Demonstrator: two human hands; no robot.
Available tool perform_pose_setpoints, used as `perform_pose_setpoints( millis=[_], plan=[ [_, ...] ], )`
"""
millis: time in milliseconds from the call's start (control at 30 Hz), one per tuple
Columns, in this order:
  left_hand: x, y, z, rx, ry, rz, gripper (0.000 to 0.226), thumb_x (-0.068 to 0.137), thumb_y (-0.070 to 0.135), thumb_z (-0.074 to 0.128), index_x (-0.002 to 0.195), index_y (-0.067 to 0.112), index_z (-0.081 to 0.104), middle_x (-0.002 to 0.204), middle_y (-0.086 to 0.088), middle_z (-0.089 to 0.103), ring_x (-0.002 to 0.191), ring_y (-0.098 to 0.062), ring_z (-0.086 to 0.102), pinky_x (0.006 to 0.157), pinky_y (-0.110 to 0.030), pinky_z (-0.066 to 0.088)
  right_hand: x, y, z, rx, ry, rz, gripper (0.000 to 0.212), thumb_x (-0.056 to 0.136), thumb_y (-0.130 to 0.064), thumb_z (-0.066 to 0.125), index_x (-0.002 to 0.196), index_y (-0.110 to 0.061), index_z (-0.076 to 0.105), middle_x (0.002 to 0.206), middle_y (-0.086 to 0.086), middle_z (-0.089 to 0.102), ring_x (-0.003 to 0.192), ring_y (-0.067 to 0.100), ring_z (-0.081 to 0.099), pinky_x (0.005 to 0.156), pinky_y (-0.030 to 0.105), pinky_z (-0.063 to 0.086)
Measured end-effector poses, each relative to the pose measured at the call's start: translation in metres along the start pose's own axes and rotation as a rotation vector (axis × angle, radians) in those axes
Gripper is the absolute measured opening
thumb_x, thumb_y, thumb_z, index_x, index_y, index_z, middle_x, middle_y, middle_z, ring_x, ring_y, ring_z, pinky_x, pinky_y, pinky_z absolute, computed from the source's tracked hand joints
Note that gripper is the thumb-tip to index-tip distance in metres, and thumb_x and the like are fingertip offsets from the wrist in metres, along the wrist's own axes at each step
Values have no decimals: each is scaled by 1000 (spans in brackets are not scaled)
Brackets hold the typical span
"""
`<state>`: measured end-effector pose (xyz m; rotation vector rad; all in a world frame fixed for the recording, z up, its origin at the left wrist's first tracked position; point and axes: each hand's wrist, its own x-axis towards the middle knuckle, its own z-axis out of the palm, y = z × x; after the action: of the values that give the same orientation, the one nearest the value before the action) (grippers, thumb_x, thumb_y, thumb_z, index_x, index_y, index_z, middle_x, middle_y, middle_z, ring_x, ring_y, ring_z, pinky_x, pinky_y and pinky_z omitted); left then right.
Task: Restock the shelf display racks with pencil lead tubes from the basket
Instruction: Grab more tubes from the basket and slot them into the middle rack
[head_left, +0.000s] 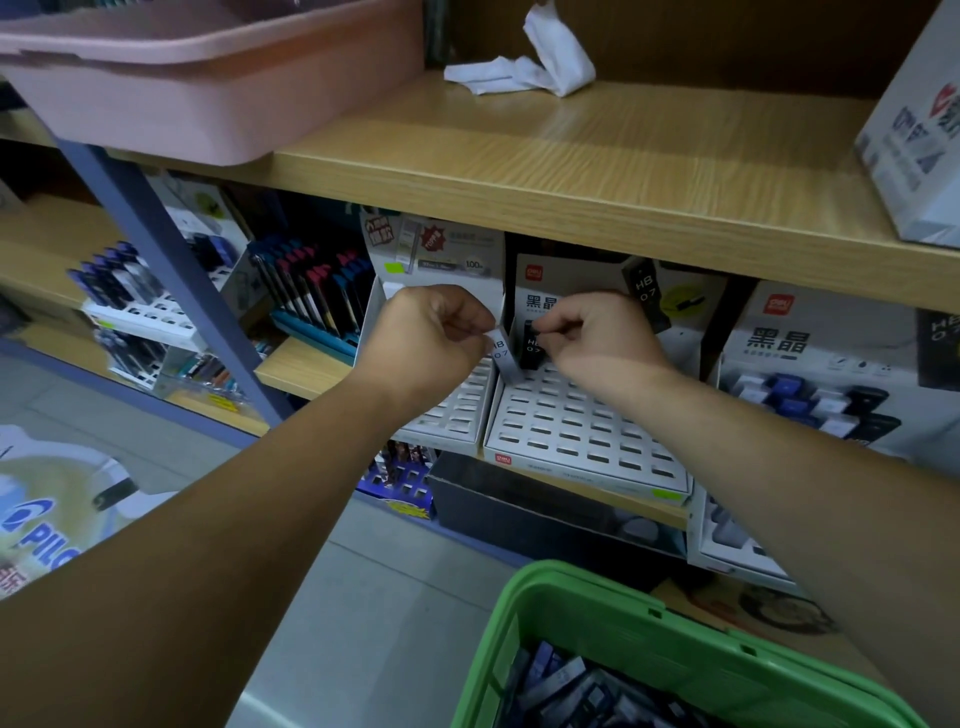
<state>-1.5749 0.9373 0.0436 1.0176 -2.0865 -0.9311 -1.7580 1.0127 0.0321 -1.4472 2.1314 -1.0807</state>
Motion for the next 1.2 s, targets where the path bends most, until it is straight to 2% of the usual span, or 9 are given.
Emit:
perform_pose_setpoints(
  millis=[233, 333, 500, 567, 667, 767, 1000, 1067, 1200],
  plan=[
    [2, 5, -3, -10, 20, 14, 17, 89, 10, 80, 91, 25, 73, 87, 12, 73, 78, 3, 68, 73, -8, 53, -4, -10, -13, -2, -235, 52, 45, 92, -4, 56, 128, -26, 72, 120, -13, 64, 107, 4, 57, 93, 20, 42],
    [6, 14, 1, -25, 27, 30, 18, 90, 9, 77, 89, 25, 72, 84, 15, 71, 72, 10, 65, 70, -5, 49, -11, -13, -29, -8, -266, 63, 41, 98, -14, 59, 137, -25, 64, 122, -11, 60, 109, 5, 55, 88, 12, 40],
    [23, 29, 29, 33, 70, 44, 12, 89, 16, 77, 85, 27, 76, 85, 14, 74, 74, -1, 67, 71, -12, 53, -31, -8, -59, -178, -252, 34, 20, 97, -40, 67, 111, -26, 72, 106, -13, 67, 101, 7, 63, 93, 27, 50],
    [28, 27, 41, 105, 43, 61, 10, 89, 13, 75, 90, 22, 80, 89, 6, 77, 80, -9, 71, 80, -22, 58, -41, -5, -60, -286, -300, 59, 35, 95, -56, 63, 115, -29, 73, 115, -10, 68, 107, 13, 64, 99, 34, 52],
    [30, 20, 48, 230, 11, 113, 16, 88, 11, 73, 95, 23, 82, 94, 5, 79, 88, -17, 73, 85, -34, 59, -54, -4, -51, -433, -458, 114, 70, 93, -74, 48, 143, -25, 56, 146, -2, 57, 131, 21, 55, 111, 37, 45],
    [30, 16, 52, 292, 2, 155, 18, 87, 12, 73, 97, 24, 82, 98, 4, 80, 91, -20, 73, 87, -37, 58, -60, -6, -42, -410, -573, 185, 80, 96, -76, 37, 156, -24, 41, 160, 1, 44, 145, 23, 43, 115, 32, 36],
    [30, 12, 49, 278, -36, 173, 18, 85, 17, 74, 97, 29, 81, 95, 6, 79, 90, -16, 73, 87, -36, 59, -51, -7, -59, -300, -570, 185, 77, 95, -77, 35, 150, -26, 51, 156, -1, 49, 141, 20, 46, 113, 33, 37],
    [30, 10, 51, 301, -53, 216, 20, 86, 18, 74, 101, 29, 81, 104, 5, 77, 101, -19, 69, 92, -37, 56, -49, -7, -62, -230, -549, 191, 72, 94, -77, 39, 143, -28, 57, 151, -2, 53, 137, 19, 49, 108, 32, 39],
    [29, 12, 53, 446, -108, 274, 28, 88, 25, 76, 115, 31, 79, 121, 0, 66, 121, -24, 54, 101, -40, 47, -49, -5, -64, -197, -399, 160, 45, 96, -66, 53, 104, -27, 73, 110, -4, 69, 107, 15, 63, 93, 32, 50]
  ],
)
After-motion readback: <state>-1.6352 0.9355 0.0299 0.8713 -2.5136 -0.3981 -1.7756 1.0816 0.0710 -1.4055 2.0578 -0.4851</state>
